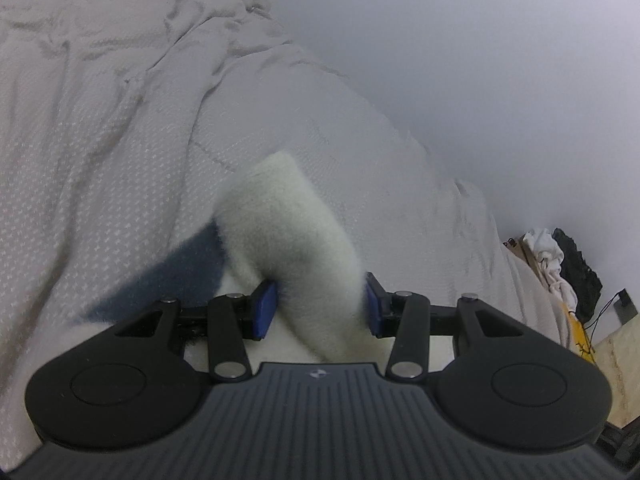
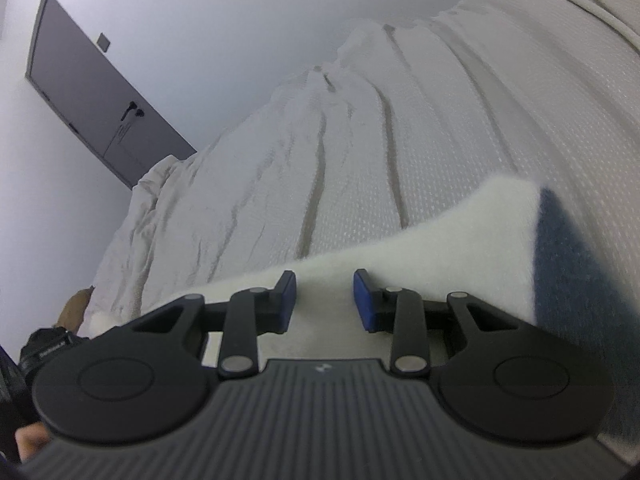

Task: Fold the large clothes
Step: 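Open both grippers and release the folded sweater onto the bed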

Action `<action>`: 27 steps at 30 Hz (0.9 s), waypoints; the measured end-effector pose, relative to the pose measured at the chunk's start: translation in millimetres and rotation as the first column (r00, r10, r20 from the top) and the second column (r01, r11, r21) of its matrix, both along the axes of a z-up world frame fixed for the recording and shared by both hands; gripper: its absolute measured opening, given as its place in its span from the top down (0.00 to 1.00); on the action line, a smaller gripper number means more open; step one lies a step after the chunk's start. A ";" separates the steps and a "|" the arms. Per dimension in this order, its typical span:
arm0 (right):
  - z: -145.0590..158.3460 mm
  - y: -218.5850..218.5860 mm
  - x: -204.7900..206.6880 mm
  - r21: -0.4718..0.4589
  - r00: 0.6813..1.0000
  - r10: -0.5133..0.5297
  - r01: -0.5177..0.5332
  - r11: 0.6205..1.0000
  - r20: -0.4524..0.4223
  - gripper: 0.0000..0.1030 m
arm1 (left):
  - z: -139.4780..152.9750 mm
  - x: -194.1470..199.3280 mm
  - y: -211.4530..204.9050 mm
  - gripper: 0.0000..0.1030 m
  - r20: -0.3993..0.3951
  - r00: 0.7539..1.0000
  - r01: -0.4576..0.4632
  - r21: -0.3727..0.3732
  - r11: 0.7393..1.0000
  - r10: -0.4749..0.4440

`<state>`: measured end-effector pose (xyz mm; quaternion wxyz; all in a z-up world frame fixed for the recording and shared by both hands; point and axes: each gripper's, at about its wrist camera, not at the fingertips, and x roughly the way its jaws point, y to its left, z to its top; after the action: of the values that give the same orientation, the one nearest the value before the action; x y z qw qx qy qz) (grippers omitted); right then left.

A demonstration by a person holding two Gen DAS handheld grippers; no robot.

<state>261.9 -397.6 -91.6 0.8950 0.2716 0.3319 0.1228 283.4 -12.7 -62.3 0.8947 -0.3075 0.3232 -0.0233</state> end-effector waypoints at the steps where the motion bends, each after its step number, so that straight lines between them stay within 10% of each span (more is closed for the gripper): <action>1: 0.6 -0.7 0.2 -0.005 1.000 0.001 -0.001 1.000 0.002 0.67 | 1.3 -1.5 -1.2 0.51 0.002 1.000 0.001 0.007 1.000 -0.001; 11: 25.0 8.3 -15.7 -0.033 1.000 0.005 -0.005 0.999 -0.003 0.63 | 26.4 -57.7 -6.1 0.27 0.085 0.996 0.010 0.005 1.000 -0.011; 27: 39.7 73.1 -72.1 -0.284 0.983 0.159 -0.127 0.950 0.092 0.63 | 31.3 -86.8 -66.4 0.26 0.061 0.985 0.129 0.358 0.925 -0.161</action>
<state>189.8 -324.5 -52.0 0.9303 0.1116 0.3131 0.1553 196.6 -79.0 -31.0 0.9447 -0.1159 0.3035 -0.0448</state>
